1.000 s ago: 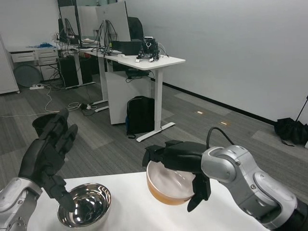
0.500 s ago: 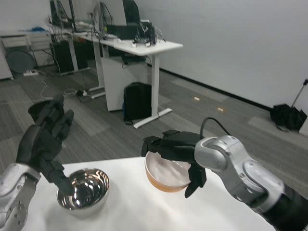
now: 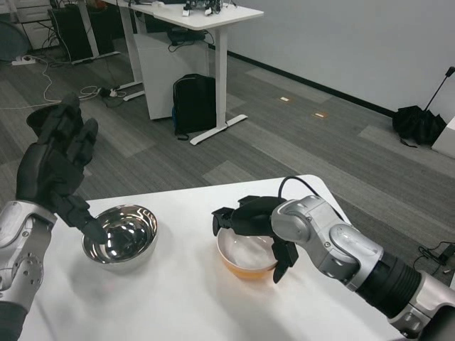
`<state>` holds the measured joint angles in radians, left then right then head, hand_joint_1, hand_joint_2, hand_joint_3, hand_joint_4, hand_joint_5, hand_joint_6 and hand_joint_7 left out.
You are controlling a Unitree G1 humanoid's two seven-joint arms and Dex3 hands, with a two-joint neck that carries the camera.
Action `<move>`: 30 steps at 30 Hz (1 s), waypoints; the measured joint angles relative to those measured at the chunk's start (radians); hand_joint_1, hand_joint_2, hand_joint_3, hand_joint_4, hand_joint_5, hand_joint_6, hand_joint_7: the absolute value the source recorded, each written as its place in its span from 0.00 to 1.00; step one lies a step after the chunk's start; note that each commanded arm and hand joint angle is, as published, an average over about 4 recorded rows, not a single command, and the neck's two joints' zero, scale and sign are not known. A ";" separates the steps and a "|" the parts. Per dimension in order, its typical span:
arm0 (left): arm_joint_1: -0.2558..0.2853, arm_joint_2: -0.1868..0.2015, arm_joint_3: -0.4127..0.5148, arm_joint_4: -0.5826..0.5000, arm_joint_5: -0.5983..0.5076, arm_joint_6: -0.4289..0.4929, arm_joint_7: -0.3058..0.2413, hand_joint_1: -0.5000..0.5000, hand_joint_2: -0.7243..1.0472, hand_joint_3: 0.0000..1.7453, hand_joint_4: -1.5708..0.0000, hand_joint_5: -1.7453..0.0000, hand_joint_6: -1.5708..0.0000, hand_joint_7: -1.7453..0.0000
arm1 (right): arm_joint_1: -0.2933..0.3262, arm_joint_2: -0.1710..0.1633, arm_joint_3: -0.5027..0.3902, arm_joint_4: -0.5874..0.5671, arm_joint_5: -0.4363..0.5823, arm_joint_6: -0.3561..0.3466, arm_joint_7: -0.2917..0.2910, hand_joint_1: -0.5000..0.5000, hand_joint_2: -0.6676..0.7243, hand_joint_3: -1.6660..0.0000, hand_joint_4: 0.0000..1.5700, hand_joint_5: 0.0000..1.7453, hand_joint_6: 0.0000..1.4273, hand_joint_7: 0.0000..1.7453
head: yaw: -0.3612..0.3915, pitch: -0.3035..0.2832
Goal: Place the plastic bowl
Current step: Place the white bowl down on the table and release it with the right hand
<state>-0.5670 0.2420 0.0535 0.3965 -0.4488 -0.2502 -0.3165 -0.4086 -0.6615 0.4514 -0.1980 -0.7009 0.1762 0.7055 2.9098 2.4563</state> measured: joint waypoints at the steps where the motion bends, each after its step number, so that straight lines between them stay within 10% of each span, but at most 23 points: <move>1: 0.000 0.000 0.000 0.000 0.000 0.000 0.000 0.00 0.00 0.05 1.00 1.00 1.00 1.00 | 0.003 0.002 -0.001 0.001 -0.004 -0.001 -0.001 0.12 0.13 0.11 0.84 0.81 0.40 0.82 | -0.001 -0.002; 6: 0.000 0.000 0.000 0.000 0.000 0.000 0.000 0.00 0.00 0.01 1.00 1.00 1.00 1.00 | 0.019 0.017 -0.018 0.005 -0.008 -0.003 -0.010 0.12 0.31 0.27 0.59 0.15 0.21 0.73 | -0.001 -0.010; 9: 0.000 0.000 -0.001 0.000 0.000 0.000 0.000 0.00 0.00 0.05 1.00 1.00 1.00 1.00 | 0.032 0.026 -0.035 0.009 -0.008 -0.003 -0.015 0.11 0.39 0.24 0.45 0.00 0.12 0.72 | -0.001 -0.014; 17: 0.000 0.000 -0.001 0.000 -0.001 0.000 0.000 0.00 0.00 0.05 1.00 1.00 1.00 1.00 | 0.055 0.037 -0.059 0.016 -0.009 0.003 -0.022 0.06 0.30 0.17 0.03 0.00 0.00 0.64 | 0.004 -0.015; 24: 0.000 0.000 -0.001 0.000 -0.002 -0.002 0.000 0.00 0.00 0.03 1.00 1.00 1.00 1.00 | 0.057 0.041 -0.058 0.019 -0.048 0.002 -0.021 0.04 0.32 0.14 0.00 0.00 0.00 0.63 | 0.008 -0.018; 30: 0.000 0.000 -0.001 0.000 -0.003 -0.006 0.000 0.00 0.00 0.05 1.00 1.00 1.00 1.00 | 0.060 0.042 -0.053 0.016 -0.092 -0.015 -0.024 0.04 0.34 0.17 0.00 0.00 0.00 0.01 | 0.011 -0.019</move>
<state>-0.5670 0.2422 0.0530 0.3965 -0.4518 -0.2565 -0.3165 -0.3490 -0.6191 0.3987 -0.1815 -0.7925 0.1611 0.6812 2.9209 2.4375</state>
